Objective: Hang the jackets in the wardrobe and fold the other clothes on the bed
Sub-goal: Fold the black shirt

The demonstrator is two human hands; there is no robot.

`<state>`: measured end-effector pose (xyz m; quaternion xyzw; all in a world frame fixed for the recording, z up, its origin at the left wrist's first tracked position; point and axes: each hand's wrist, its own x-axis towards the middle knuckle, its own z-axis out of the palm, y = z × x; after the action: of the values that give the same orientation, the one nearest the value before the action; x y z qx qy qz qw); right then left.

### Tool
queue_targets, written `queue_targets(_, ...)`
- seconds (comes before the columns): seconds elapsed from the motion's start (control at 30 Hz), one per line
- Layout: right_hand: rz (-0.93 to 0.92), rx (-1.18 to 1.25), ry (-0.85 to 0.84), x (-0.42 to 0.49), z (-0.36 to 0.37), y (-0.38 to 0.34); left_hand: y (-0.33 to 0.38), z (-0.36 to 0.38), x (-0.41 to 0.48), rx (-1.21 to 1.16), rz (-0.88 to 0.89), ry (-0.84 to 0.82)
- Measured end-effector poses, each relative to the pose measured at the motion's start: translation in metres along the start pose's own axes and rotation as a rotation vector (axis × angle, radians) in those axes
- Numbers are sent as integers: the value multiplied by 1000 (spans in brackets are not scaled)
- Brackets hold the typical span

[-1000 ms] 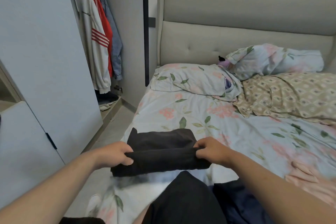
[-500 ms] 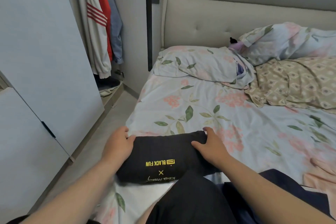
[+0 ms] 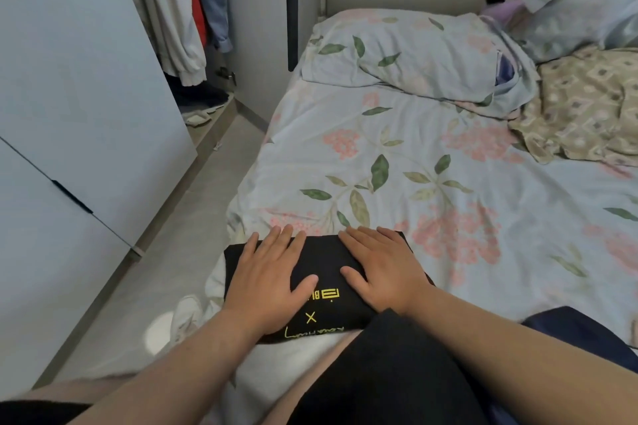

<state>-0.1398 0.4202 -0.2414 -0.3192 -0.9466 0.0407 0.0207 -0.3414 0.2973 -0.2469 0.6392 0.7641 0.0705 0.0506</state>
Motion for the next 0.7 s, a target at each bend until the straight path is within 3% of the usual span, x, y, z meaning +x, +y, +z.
queue_targets(0.37, 26, 1, -77, 10, -13, -5, -2, -1, 10, -50, 18, 64)
queue_targets(0.53, 83, -61, -189, 14, -24, -11, 0, -15, 12, -58, -19, -103)
queue_targets(0.7, 167, -71, -406, 24, -48, -24, 4, -51, 20, -92, -135, -402)
